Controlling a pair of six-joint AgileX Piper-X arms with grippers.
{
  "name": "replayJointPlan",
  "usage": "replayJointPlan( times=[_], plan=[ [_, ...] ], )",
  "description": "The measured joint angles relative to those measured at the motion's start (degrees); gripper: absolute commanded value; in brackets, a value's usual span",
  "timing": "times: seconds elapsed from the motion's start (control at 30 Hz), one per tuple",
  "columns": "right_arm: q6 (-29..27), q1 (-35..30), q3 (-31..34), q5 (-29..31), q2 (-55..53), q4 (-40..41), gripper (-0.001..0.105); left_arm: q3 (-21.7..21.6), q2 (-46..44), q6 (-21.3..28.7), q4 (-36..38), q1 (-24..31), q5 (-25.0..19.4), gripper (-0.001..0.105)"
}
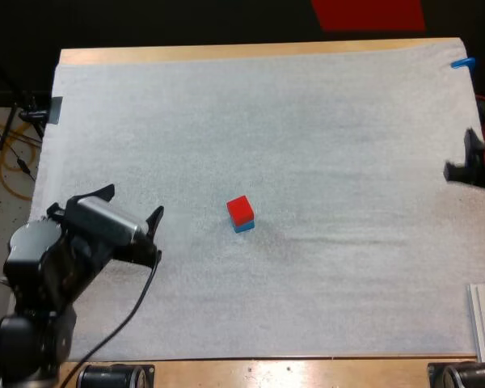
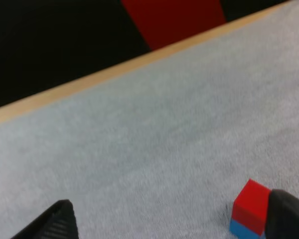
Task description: Stack red cube on blue cube
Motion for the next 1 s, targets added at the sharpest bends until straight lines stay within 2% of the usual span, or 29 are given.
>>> replayJointPlan(
  times=[0.2, 0.43, 0.63, 0.77, 0.83, 0.93, 1.0],
  plan=[
    [-0.16, 0.0, 6.87, -0.17, -12.41, 0.33, 0.061, -0.14, -10.42, -0.04, 2.03, 0.0, 0.0, 0.074],
    [-0.02, 0.0, 12.27, -0.63, -27.91, 5.63, 0.061, -0.3, -24.34, -0.04, 5.87, 0.0, 0.08, 0.074],
    [2.44, 0.0, 16.67, -3.57, -38.23, 10.93, 0.061, -0.39, -33.26, -0.04, 15.42, 0.0, 0.08, 0.074],
    [4.2, 0.0, 18.84, -4.55, -43.99, 13.72, 0.061, -0.33, -33.79, -0.04, 19.54, 0.0, -0.06, 0.074],
    [4.94, 0.0, 19.75, -4.54, -46.74, 15.8, 0.061, -0.93, -33.79, 0.03, 24.7, 0.11, -0.42, 0.074],
    [4.98, 0.0, 19.78, -4.8, -47.11, 18.97, 0.061, -1.58, -33.79, 0.57, 30.42, 0.15, -0.6, 0.074],
    [3.83, 0.0, 19.64, -4.6, -47.11, 20.23, 0.061, -1.57, -33.79, 0.62, 31.7, 0.15, -0.77, 0.074]
  ],
)
